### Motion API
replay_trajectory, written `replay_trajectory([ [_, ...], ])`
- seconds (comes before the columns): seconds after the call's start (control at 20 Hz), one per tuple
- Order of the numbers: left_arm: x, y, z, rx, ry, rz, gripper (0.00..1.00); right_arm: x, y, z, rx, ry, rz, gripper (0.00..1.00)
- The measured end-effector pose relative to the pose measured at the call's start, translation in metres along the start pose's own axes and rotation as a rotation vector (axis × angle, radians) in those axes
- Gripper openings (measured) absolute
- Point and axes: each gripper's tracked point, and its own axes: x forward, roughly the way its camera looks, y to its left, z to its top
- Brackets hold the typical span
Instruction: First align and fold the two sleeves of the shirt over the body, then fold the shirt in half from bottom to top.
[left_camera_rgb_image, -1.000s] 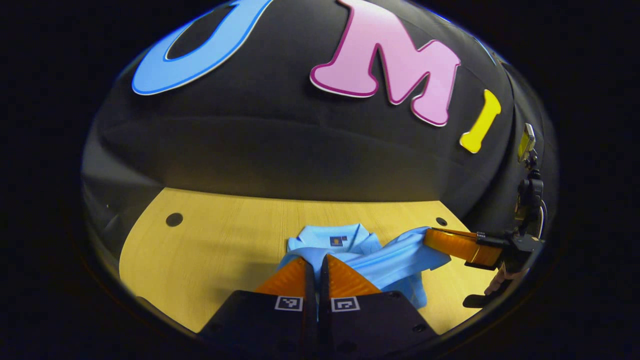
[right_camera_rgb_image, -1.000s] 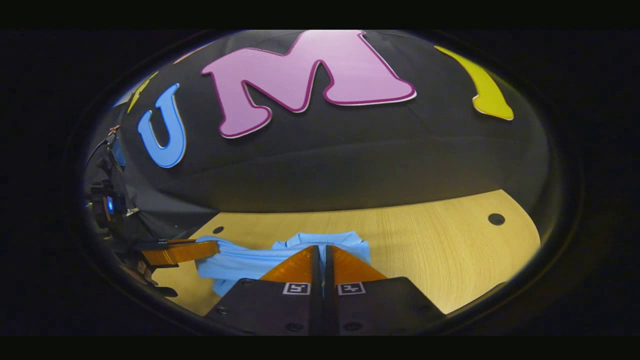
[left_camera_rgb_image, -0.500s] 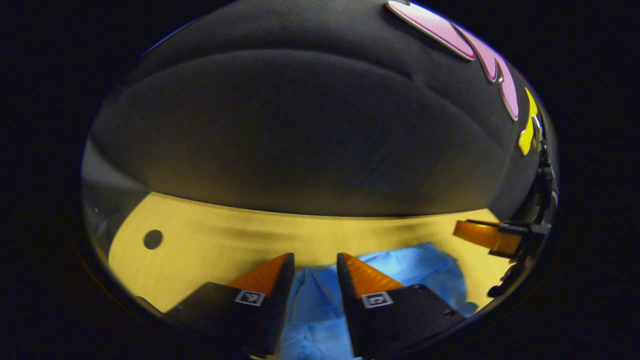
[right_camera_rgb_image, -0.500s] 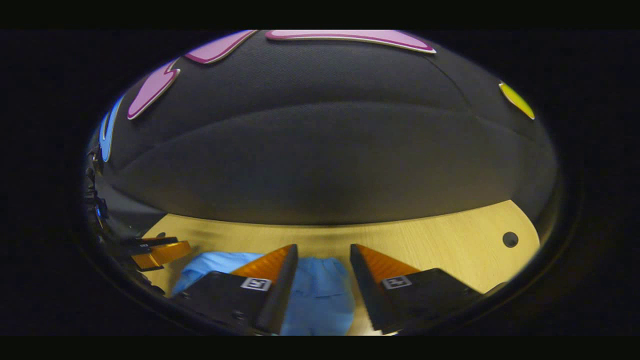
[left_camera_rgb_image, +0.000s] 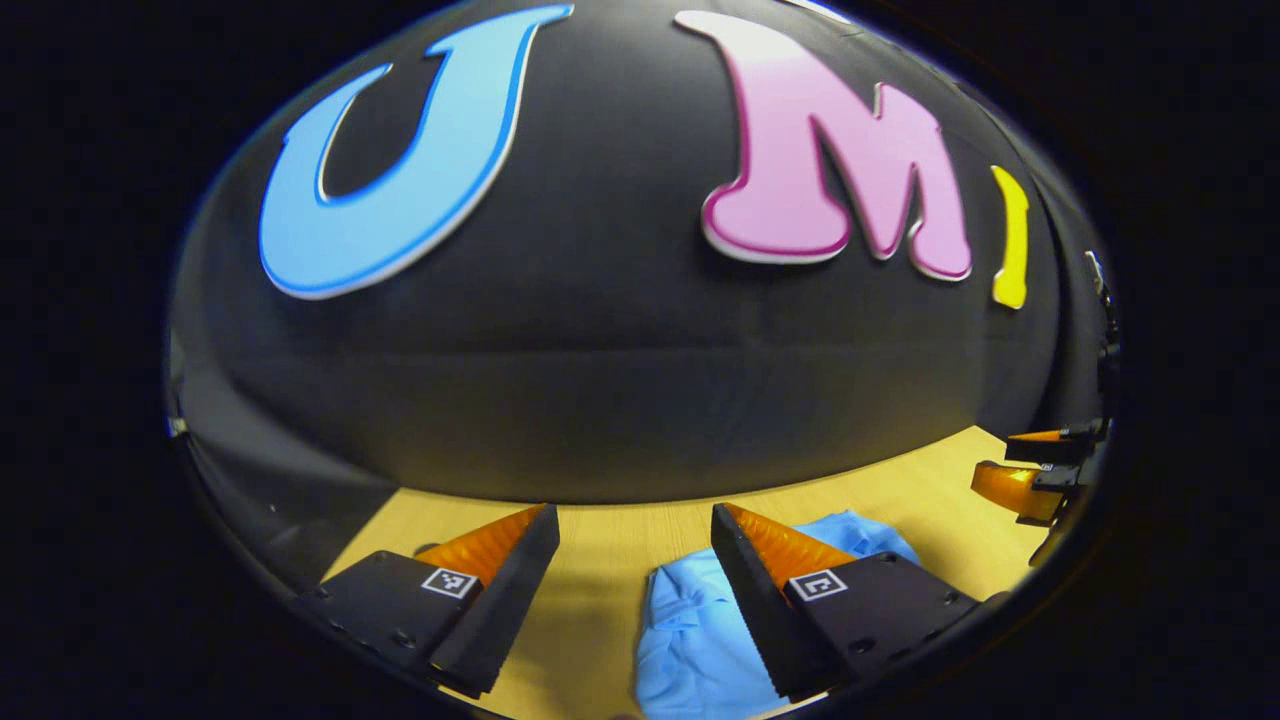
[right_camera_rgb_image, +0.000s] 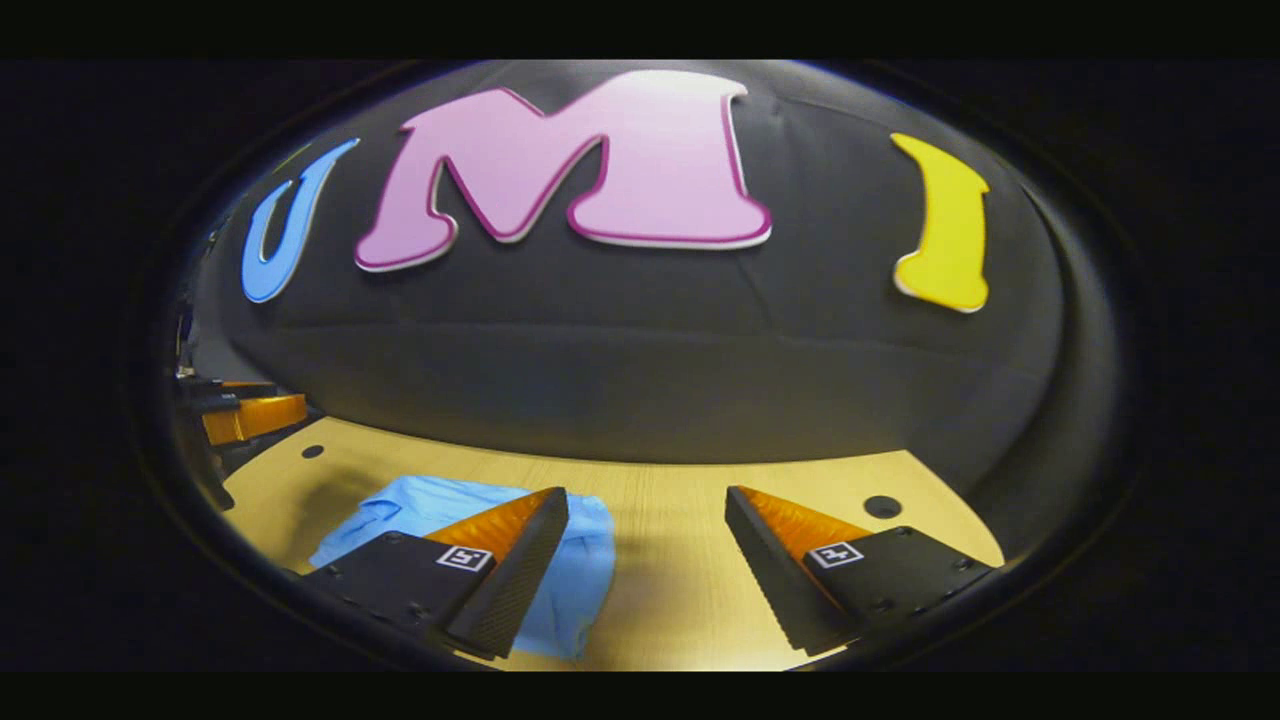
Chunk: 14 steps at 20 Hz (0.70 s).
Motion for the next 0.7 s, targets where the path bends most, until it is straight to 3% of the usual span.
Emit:
replay_trajectory([
  [0.45,-0.211,-0.018,0.054,0.001,-0.116,-0.084,0.99,-0.194,-0.006,0.065,0.020,-0.102,-0.058,0.98],
  [0.7,-0.318,-0.011,0.052,-0.039,-0.129,-0.070,0.98,-0.301,-0.003,0.058,0.059,-0.094,-0.062,0.97],
])
